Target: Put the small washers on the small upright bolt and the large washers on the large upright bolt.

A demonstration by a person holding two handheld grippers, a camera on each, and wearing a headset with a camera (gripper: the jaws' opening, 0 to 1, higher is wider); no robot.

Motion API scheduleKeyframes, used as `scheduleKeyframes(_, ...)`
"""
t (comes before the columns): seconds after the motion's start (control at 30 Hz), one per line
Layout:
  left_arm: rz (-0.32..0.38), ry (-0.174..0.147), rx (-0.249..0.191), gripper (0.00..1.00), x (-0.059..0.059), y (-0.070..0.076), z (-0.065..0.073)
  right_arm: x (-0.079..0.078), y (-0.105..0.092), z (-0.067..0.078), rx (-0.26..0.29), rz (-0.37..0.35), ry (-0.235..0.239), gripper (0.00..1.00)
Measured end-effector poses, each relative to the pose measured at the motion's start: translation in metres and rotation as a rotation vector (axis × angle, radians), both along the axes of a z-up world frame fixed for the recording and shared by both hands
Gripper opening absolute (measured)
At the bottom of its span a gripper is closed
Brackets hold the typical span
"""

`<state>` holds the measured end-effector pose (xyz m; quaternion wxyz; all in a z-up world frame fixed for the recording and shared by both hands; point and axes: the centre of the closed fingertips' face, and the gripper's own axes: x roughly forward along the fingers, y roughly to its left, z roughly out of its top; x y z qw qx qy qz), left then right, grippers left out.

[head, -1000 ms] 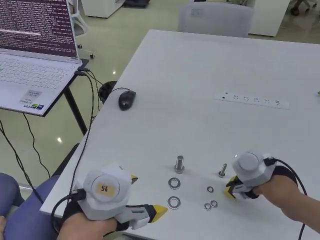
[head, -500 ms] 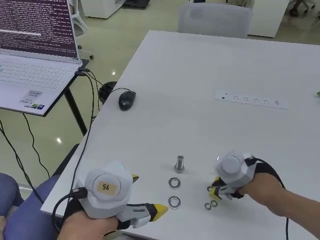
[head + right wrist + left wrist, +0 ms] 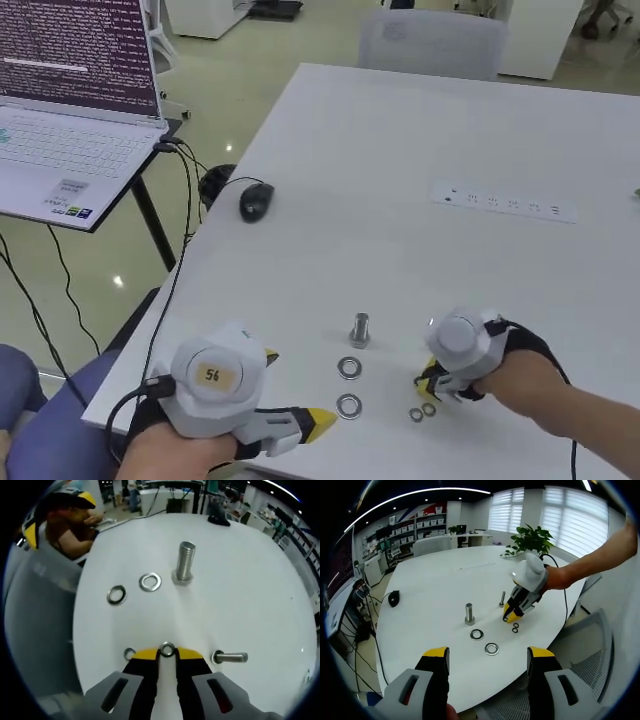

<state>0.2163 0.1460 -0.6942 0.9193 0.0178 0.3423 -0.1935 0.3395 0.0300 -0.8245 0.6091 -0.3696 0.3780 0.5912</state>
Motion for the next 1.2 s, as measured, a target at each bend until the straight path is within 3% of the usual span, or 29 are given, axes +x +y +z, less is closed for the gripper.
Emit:
scheduleKeyframes(0.47,-0.003,-0.001,-0.004,0.62,0.001,-0.002,0.0,0.009,-0.022,0.012,0.067,-0.138,-0.002,0.13)
scheduleKeyframes(0.87,-0.02,-0.005,-0.002,0.62,0.004,-0.006,0.001,0.045,-0.054,0.041,0.108,-0.25,-0.058,0.13)
scheduleKeyframes(1.2,-0.025,-0.004,-0.002,0.62,0.004,-0.007,0.0,0.068,-0.034,0.074,0.145,-0.22,-0.113,0.13)
